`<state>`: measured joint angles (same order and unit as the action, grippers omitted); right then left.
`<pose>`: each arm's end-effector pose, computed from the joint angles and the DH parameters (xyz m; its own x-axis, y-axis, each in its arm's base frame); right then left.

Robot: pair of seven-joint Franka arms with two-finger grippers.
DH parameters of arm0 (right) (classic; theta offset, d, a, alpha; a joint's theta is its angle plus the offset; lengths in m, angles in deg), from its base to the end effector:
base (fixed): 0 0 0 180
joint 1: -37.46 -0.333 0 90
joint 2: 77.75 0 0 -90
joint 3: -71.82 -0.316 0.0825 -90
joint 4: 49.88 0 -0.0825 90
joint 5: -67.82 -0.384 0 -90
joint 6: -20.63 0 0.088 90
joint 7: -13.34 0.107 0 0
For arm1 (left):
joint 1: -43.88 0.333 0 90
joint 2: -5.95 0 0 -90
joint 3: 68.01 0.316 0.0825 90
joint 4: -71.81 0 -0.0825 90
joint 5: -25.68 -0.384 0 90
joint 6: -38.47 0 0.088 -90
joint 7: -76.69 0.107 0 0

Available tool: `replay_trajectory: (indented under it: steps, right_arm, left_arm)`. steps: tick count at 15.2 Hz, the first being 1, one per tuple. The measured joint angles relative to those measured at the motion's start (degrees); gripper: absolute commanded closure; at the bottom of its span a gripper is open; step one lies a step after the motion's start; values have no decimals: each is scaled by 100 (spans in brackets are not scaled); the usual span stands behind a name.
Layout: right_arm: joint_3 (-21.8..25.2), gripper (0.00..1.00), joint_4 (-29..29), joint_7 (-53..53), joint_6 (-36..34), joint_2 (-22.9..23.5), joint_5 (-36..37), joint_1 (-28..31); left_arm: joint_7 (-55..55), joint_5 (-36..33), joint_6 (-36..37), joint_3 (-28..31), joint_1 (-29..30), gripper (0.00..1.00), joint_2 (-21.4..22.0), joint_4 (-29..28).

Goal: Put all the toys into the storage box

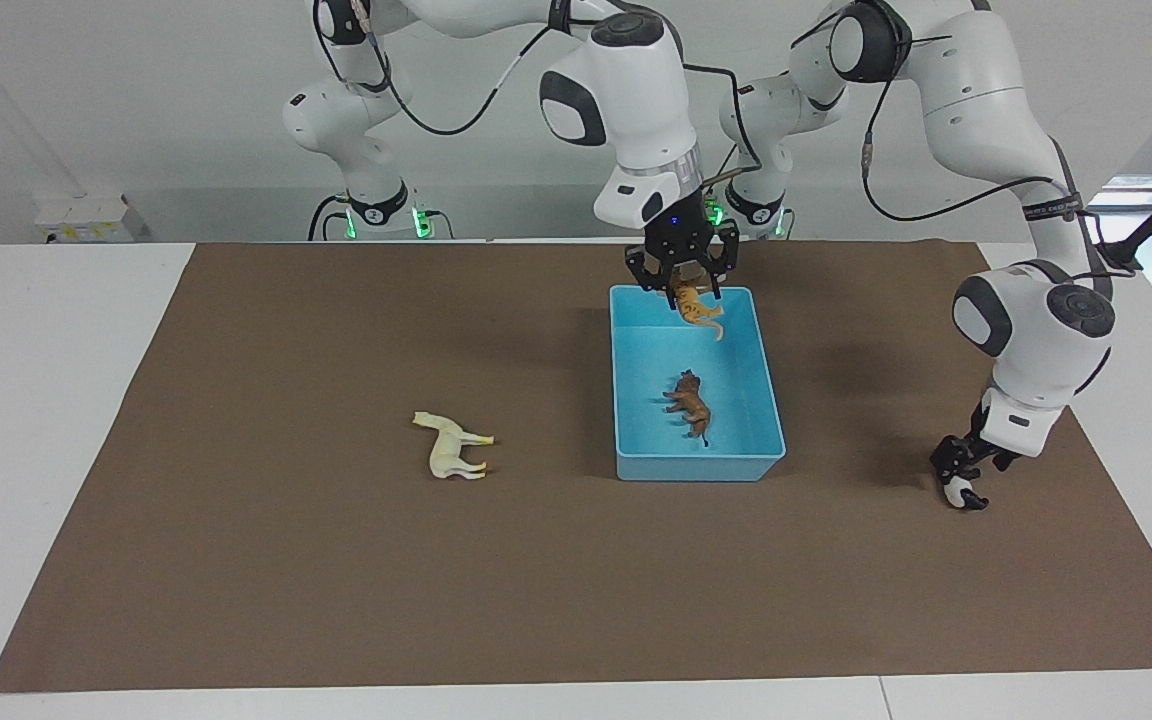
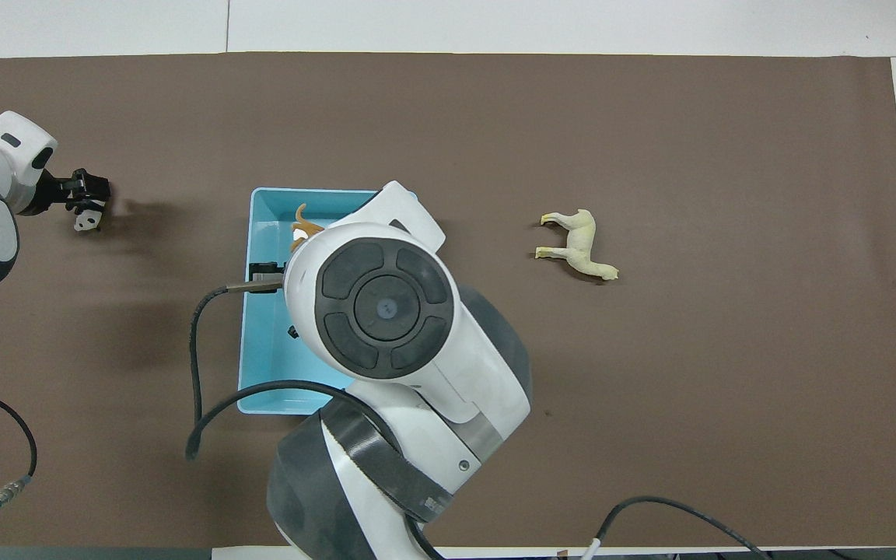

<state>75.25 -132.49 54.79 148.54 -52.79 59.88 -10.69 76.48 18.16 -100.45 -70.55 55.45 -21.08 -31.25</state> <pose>0.5024 0.5142 0.4783 0.9818 -0.0283 0.1877 0.0315 -0.9508 -0.3081 0.6587 0.1078 0.3009 0.9861 0.0684 0.1512 0.0811 -0.9935 -0.0796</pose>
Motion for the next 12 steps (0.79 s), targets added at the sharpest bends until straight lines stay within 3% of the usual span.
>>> replay_trajectory:
  steps: [1, 2, 5, 8, 9, 12]
  right_arm:
    - [1, 9, -26, 0, 196, 151, 8, -42]
    - [2, 0, -30, 0, 319, 294, 11, -64]
    - [9, 0, 2, 8, 154, 403, 11, -81]
    - [45, 0, 213, 125, -545, 327, 11, -82]
    - [118, 0, 279, 160, -828, 283, 38, -73]
    - [533, 0, 360, 92, -1583, -1, 408, 100]
  left_arm:
    - [0, 0, -34, 0, 0, 0, -1, -66]
    - [1, -1, -74, -1, 0, 4, -1, -117]
    - [-4, -1, -98, -17, -3, 46, -11, -154]
    - [-105, 0, -111, -38, -6, 93, -11, -85]
    - [-169, 1, -89, -39, -8, 100, -11, -54]
    - [-461, 1, 346, -45, -20, 100, -16, 175]
